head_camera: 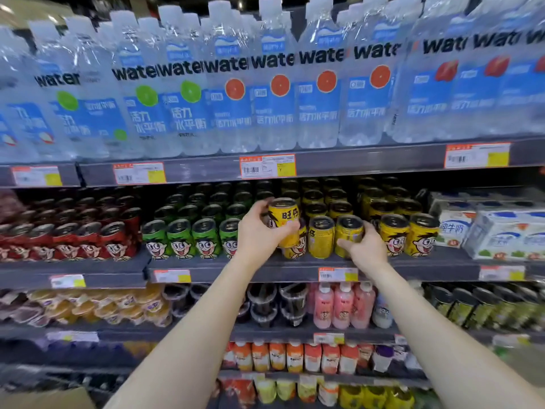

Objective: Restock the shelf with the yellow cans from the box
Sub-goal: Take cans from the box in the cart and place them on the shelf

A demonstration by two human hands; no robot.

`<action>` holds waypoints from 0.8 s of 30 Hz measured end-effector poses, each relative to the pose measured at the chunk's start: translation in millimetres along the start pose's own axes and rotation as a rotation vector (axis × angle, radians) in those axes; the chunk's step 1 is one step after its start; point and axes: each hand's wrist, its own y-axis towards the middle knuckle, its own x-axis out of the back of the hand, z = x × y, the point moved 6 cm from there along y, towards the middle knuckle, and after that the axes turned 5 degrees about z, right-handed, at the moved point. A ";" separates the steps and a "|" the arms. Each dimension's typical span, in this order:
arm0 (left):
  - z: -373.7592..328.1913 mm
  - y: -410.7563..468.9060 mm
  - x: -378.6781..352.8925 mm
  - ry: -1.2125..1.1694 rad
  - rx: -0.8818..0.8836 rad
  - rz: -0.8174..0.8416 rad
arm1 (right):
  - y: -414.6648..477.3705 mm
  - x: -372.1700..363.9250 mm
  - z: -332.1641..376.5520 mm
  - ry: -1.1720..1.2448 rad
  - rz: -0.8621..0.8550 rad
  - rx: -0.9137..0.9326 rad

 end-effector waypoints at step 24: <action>-6.3 36.6 -25.5 -0.008 -0.057 0.035 | -0.3 8.1 0.5 -0.072 0.061 0.027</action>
